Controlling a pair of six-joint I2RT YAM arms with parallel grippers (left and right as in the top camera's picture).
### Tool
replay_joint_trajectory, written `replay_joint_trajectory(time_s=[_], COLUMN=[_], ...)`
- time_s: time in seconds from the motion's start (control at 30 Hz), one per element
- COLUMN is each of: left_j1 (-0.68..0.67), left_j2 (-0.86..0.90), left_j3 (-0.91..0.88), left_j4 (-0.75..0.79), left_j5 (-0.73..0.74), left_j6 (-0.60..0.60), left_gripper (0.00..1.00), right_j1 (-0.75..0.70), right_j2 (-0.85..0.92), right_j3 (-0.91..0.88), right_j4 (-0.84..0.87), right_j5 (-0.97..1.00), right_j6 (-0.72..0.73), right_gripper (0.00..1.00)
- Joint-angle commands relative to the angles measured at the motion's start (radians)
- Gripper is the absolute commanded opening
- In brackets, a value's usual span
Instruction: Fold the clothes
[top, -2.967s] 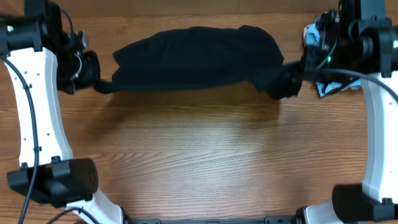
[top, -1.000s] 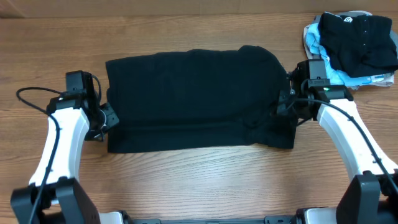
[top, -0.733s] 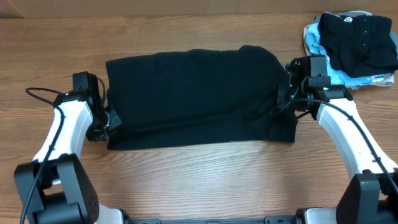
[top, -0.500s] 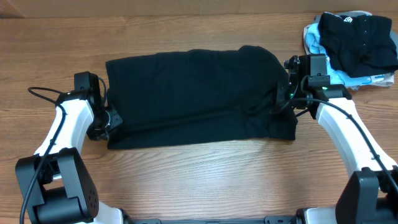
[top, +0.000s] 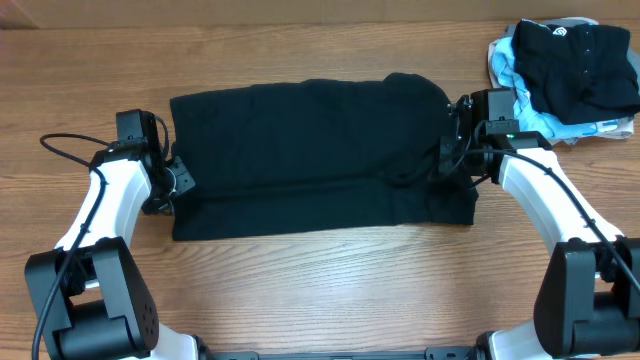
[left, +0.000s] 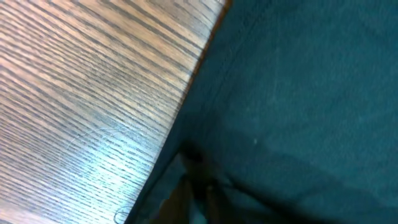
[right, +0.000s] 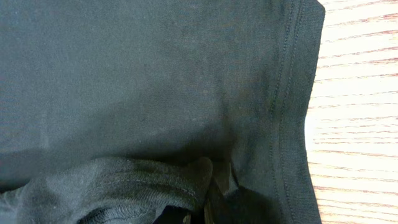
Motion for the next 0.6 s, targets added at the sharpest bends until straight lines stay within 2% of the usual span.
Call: replay_joint_trajectory(time_s=[0.0,0.03,0.07,0.1,0.13,0.23,0.37,0.57], left_j1=[0.003,0.003,0.003,0.003,0.004,0.004,0.003,0.003], left_j2=[0.007,0.007,0.007,0.007,0.007,0.007,0.007,0.007], left_j3=[-0.008,-0.008,-0.008,-0.008,-0.008,0.002,0.068,0.285], left_j4=[0.009,0.011,0.016,0.019,0.033,0.053,0.037,-0.019], left_j5=[-0.029,-0.029,-0.029,-0.029,-0.029,-0.028,-0.008,0.163], left_j6=[-0.004,-0.004,-0.004,-0.003,0.004,0.014,0.067,0.249], left_gripper=[0.41,0.55,0.68,0.73,0.82,0.87,0.88,0.86], right_j1=[-0.007,-0.007,-0.007,-0.007,-0.007,-0.007,-0.007,-0.006], right_j2=[0.006,0.006,0.006,0.006,0.006,0.006,0.006,0.006], right_j3=[-0.001,-0.001,-0.001,-0.001,0.000,0.015,0.080,0.300], right_j4=[0.007,0.005,0.002,-0.001,-0.002,-0.023,-0.107,-0.293], right_j5=[0.015,0.016,0.016,0.016,0.015,0.015,0.015,0.015], right_j6=[-0.006,-0.006,-0.006,-0.006,-0.006,-0.006,-0.006,-0.052], right_gripper=[0.21,0.38,0.61,0.72,0.86,0.89,0.89,0.89])
